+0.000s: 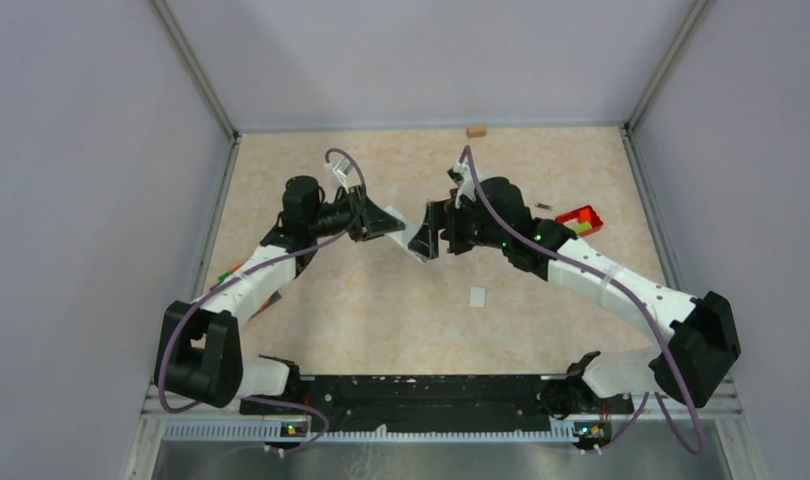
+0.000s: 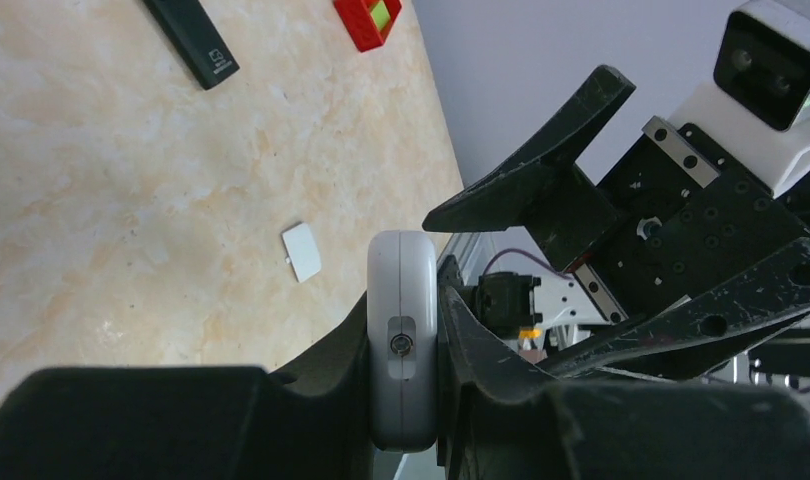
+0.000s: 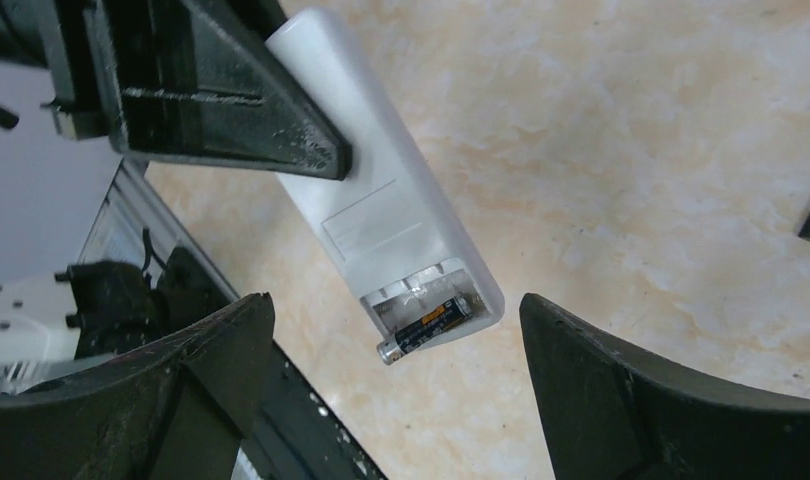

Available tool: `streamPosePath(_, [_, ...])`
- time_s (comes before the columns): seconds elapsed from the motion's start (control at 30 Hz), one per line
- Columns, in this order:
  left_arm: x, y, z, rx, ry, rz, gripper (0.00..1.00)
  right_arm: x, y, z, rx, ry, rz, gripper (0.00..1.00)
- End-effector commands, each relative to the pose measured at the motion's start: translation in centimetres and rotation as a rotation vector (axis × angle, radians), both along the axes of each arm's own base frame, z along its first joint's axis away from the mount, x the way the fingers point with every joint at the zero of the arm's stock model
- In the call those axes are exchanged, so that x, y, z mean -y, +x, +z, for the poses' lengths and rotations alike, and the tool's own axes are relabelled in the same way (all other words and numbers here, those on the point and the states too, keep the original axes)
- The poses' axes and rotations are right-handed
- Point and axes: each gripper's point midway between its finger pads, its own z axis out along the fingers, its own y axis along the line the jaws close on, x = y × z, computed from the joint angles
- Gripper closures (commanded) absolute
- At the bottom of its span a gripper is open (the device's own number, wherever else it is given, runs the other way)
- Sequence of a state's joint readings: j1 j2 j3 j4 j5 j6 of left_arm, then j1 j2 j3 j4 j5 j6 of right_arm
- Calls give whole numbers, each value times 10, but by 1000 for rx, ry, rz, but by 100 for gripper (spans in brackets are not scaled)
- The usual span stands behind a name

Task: Load the batteries into the remote control
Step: Load the battery into the remote control.

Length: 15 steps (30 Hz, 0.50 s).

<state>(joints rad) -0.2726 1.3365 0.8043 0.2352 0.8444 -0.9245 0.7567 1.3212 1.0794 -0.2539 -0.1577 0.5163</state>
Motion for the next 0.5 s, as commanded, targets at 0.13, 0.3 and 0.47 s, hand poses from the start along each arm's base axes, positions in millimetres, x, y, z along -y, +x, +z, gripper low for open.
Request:
streamPosePath(0.13, [3,-25,33,181,-9,-168,100,-8,-39,8,68,19,295,4])
streamPosePath(0.3, [3,-27,33,181,-8,-187,100,-12,-42,-6,45,-20,356,4])
streamPosePath(0.47, [4,-29,32,173,-13,-198,100,-18,-45,-10,43,-21,418,4])
